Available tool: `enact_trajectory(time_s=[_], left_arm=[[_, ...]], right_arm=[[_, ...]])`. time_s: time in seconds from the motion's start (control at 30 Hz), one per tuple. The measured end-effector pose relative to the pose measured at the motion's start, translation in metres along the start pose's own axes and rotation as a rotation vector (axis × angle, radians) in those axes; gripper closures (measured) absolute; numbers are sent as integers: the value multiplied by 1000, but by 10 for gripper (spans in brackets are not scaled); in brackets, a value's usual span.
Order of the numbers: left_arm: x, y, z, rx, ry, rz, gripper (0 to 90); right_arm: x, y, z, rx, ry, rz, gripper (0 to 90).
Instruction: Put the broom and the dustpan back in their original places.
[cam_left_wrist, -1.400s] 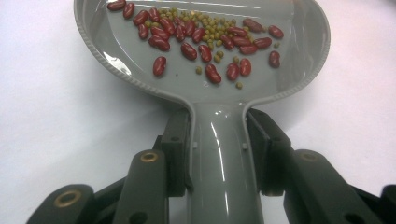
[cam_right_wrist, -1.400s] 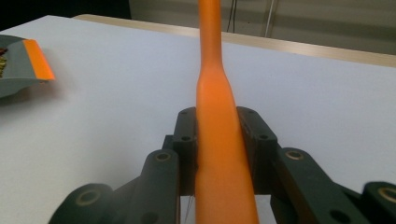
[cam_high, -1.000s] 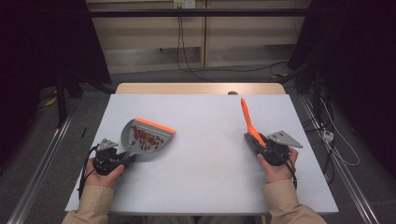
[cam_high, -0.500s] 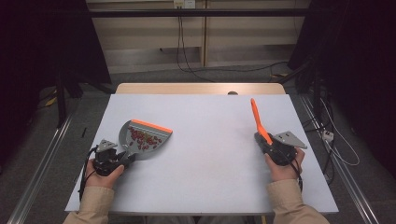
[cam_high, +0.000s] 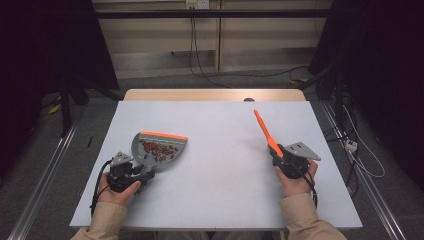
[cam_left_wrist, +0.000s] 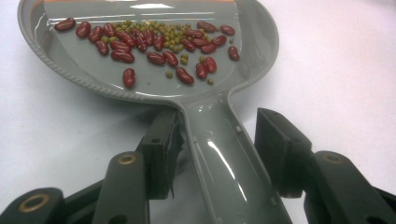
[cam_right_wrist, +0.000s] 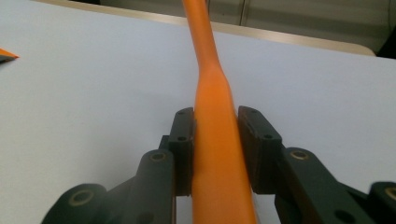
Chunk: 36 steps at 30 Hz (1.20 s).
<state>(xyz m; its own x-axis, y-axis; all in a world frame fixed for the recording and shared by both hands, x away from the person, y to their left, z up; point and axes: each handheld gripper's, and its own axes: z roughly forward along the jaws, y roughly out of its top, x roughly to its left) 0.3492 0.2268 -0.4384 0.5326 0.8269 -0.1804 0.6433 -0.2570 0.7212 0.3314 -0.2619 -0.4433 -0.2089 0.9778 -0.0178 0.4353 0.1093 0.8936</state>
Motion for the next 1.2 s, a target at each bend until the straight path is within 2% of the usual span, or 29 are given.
enact_trajectory(time_s=[0.2, 0.33, 0.67, 0.73, 0.8, 0.83, 0.9, 1.0, 1.2], left_arm=[[-5, 1, 3, 0, -20, 9, 486], [-7, 1, 4, -8, -30, -8, 480], [-9, 1, 4, -20, -62, -6, 470], [-10, 1, 5, -22, -82, -5, 451], [-15, 1, 5, -23, -99, 2, 435], [-16, 1, 5, -18, -115, 5, 424], [-19, 1, 6, -22, -118, 2, 382], [-17, 1, 0, -32, -128, -2, 270], [-11, -2, -9, -94, -132, 11, 143]], right_arm=[[5, -2, 1, 2, 20, 7, 669], [6, -3, 2, 4, 26, 19, 658], [15, -4, 7, 16, 43, 25, 610], [17, -4, 7, 16, 72, 45, 575], [18, -4, 6, -2, 125, 79, 516], [19, -3, 4, -5, 133, 85, 482], [21, -3, 1, -1, 153, 93, 441], [21, -5, -3, -5, 163, 83, 380], [13, -8, -14, -22, 211, 76, 289]])
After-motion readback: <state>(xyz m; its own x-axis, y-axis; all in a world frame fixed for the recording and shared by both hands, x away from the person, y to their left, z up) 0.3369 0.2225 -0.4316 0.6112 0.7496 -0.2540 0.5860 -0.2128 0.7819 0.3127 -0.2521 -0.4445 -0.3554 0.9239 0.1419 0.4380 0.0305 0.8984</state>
